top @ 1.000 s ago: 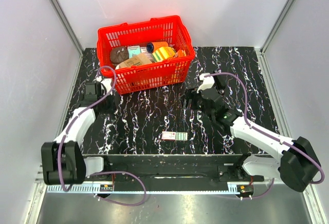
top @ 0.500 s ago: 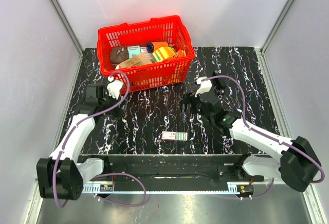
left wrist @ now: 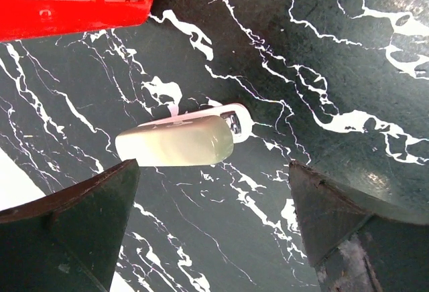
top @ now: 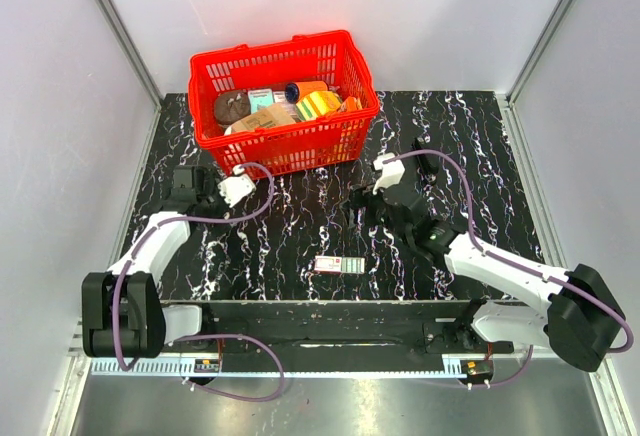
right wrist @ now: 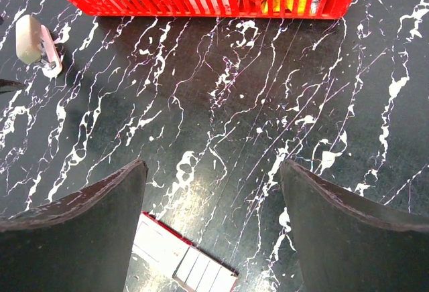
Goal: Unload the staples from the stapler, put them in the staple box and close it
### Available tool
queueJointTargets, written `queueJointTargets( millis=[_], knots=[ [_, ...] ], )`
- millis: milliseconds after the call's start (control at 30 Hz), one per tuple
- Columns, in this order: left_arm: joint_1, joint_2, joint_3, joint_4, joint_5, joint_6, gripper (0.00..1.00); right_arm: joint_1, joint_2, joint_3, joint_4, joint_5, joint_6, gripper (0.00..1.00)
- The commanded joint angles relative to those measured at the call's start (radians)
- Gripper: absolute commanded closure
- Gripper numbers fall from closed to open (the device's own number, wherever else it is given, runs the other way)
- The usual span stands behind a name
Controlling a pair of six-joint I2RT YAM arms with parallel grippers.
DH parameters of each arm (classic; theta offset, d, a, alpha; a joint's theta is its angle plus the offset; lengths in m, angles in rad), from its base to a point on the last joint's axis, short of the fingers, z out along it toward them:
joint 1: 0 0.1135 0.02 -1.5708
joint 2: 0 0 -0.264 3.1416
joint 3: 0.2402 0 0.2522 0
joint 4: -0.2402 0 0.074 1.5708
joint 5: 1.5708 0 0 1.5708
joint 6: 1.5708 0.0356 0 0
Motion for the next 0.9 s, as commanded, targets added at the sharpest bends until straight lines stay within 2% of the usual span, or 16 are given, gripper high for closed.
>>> queueJointTargets(
  millis=[0,200,533,633,867],
  knots=[
    [0.005,0.009,0.028,0.047,0.030,0.113,0.01,0.019,-0.017,0.006,0.052,0.052,-0.033,0.14],
    [0.005,0.037,0.016,-0.007,0.024,0.268,0.04,0.022,-0.020,-0.001,0.067,0.058,-0.024,0.14],
    [0.004,0.086,-0.004,0.055,-0.001,0.326,0.21,0.028,-0.040,-0.012,0.072,0.055,-0.013,0.16],
    [0.004,0.098,-0.009,0.059,-0.007,0.347,0.33,0.027,-0.046,-0.013,0.070,0.052,-0.010,0.18],
    [0.001,0.111,-0.010,-0.005,-0.027,0.395,0.73,0.031,-0.054,-0.027,0.081,0.051,-0.002,0.21]
  ],
)
